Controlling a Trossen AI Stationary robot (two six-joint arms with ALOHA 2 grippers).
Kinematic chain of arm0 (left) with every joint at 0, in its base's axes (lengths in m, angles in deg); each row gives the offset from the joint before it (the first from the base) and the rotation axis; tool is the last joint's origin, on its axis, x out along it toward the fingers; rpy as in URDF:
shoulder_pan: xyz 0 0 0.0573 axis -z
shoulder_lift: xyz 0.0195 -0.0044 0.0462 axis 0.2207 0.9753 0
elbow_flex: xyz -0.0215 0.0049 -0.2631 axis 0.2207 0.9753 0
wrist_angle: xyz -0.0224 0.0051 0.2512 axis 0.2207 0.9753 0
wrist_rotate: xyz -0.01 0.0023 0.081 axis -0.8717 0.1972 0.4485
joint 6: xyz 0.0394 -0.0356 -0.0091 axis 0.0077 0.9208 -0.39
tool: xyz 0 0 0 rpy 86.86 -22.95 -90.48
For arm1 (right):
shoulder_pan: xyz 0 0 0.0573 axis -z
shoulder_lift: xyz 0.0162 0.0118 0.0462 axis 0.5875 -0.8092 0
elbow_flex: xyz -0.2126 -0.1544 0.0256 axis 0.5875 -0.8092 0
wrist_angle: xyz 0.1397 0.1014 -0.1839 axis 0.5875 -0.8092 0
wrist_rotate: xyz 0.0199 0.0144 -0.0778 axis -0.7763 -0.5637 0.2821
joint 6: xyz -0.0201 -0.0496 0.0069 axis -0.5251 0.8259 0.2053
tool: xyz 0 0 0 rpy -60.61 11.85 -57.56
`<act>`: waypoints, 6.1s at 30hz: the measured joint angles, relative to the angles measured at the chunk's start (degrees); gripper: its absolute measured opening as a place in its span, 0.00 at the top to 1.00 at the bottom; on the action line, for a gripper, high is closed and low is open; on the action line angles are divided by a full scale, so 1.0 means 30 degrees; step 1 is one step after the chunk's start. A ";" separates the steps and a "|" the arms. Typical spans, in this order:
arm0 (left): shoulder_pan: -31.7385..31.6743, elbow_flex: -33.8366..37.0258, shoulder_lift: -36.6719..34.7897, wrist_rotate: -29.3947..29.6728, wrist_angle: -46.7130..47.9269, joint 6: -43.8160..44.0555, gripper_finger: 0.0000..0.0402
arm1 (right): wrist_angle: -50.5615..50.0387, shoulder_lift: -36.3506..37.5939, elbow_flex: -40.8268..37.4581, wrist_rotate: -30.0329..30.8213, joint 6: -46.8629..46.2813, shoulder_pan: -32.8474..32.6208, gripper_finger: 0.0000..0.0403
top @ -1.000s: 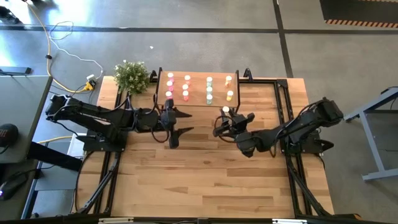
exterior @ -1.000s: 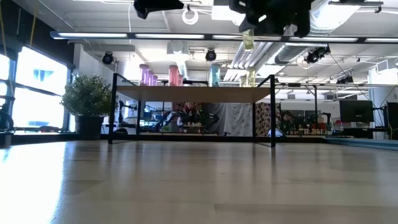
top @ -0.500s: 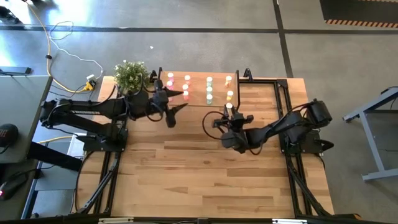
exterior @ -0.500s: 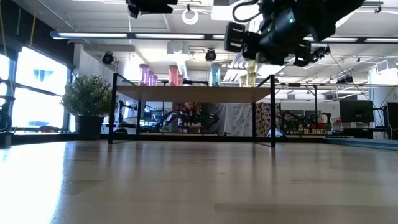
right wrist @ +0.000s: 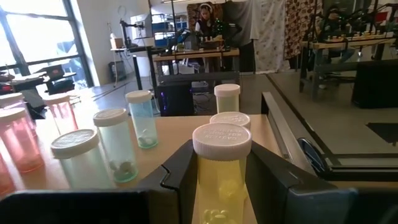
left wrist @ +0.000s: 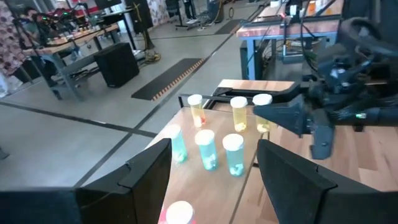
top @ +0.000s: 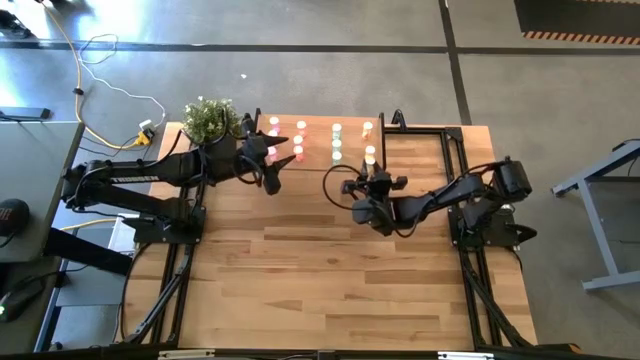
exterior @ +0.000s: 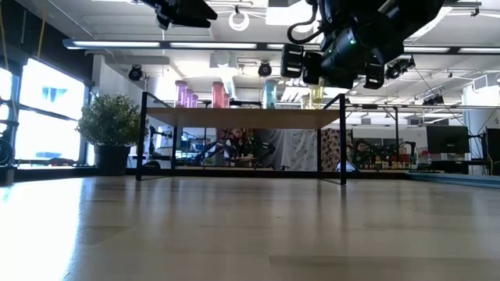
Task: Pick and place medicine bottles onto shelf by color
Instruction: Put the yellow pill bottle on the shelf aligned with the other yellow pill bottles
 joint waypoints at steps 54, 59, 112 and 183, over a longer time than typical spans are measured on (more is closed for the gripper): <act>-0.0113 -0.0007 0.0009 -0.0128 0.0079 0.0036 0.43 | -0.0371 0.0029 0.0015 -0.1656 0.0823 0.1669 0.73; -0.0113 -0.0007 0.0015 -0.0122 0.0079 0.0036 0.43 | -0.0204 0.0185 0.0015 -0.1649 0.0729 0.1355 0.73; 0.0951 -0.0022 0.0231 -0.9900 -0.0192 0.6515 0.43 | -0.3623 0.6187 -0.0059 -1.1952 0.0369 -0.3614 0.73; 0.0965 -0.0015 0.0211 -0.9907 -0.0219 0.5850 0.43 | 0.4737 -0.6645 -0.0947 -0.9903 -0.4018 -0.4138 0.73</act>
